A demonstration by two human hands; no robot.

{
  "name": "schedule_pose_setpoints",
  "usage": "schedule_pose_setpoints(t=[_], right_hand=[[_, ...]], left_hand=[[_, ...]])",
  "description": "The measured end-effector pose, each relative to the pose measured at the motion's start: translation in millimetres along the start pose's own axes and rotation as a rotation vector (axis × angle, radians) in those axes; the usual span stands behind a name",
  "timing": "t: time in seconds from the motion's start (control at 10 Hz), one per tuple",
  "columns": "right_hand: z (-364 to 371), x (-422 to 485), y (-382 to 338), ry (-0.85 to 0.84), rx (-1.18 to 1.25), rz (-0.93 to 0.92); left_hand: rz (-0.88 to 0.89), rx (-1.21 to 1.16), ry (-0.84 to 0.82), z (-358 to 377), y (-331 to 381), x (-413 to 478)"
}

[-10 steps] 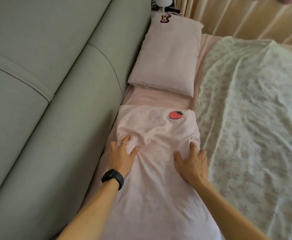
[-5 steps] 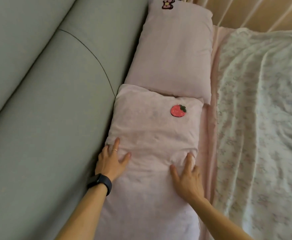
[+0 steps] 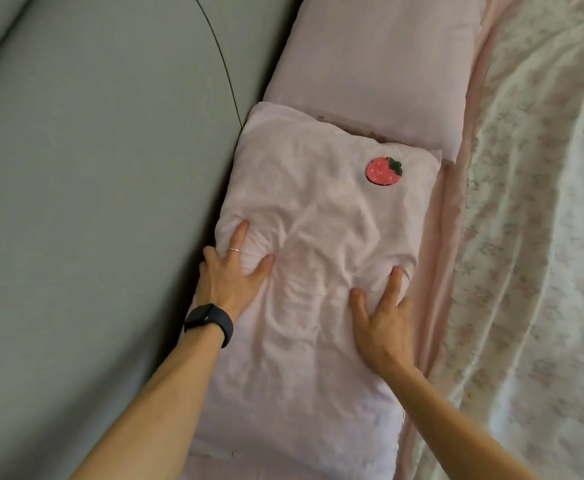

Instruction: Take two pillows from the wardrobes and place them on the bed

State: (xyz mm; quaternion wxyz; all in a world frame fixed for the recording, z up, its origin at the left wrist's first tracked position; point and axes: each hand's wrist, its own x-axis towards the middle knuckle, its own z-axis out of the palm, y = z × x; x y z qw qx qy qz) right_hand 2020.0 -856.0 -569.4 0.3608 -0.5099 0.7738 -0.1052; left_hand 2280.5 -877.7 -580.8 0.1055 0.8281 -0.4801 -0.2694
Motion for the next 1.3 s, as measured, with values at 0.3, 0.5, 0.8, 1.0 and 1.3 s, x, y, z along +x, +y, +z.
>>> schedule_pose_setpoints(t=[0.3,0.5,0.8,1.0,1.3], right_hand=[[-5,-66,10,-0.020,-0.058,0.084],[-3,-43,-6,0.188,-0.283,-0.251],[4,46,-2,0.031,-0.399,-0.236],[5,75,-41,0.009,-0.438,-0.335],[-2,78,-51,-0.194,-0.639,-0.253]], left_hand=[[-0.036,0.212,-0.016,-8,-28,-56],[0.237,0.222,0.175,13,-19,-82],[0.074,0.260,0.085,6,-37,-61],[0.418,0.374,-0.023,3,21,34],[0.193,0.431,-0.198,7,38,27]])
